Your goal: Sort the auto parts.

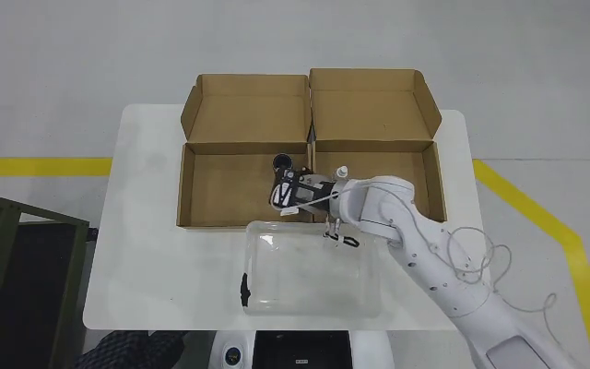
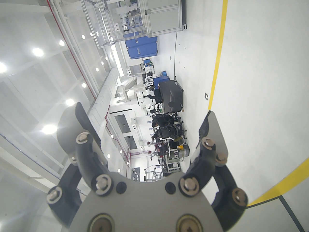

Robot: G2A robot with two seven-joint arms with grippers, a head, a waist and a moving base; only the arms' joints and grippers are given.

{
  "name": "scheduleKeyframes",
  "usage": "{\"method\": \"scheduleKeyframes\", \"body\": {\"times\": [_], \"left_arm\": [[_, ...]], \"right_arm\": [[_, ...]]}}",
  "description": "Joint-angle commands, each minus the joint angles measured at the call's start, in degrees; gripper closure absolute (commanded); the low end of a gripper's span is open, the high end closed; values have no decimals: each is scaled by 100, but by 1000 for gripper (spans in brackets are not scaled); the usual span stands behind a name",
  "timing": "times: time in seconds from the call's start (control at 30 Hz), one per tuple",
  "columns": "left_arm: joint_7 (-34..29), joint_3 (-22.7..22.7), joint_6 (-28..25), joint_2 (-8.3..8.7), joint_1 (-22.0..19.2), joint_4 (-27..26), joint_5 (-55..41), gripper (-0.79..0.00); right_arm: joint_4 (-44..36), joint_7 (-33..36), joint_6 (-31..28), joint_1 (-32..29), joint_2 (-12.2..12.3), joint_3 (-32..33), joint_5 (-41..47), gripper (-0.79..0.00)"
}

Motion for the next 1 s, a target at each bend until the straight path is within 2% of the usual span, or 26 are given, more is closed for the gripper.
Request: {"method": "scheduleKeyframes", "body": {"times": [0.0,0.27,0.47,0.67,0.8,0.97], "left_arm": [[0,0,0,0,0,0,0,-785],[0,0,0,0,0,0,0,-785],[0,0,0,0,0,0,0,-785],[0,0,0,0,0,0,0,-785],[0,0,0,0,0,0,0,-785],[0,0,0,0,0,0,0,-785]], "right_arm": [[-303,-88,-61,-251,72,244,-33,-363],[-1101,-751,-308,-1325,335,1208,-270,-376],[-1468,-1720,-446,-2231,502,2020,-467,-388],[-1914,-2834,-418,-3313,649,2944,-902,-459],[-2077,-3391,-367,-3891,712,3437,-1127,-570],[-1994,-3990,-295,-4430,763,3962,-1207,-637]]}}
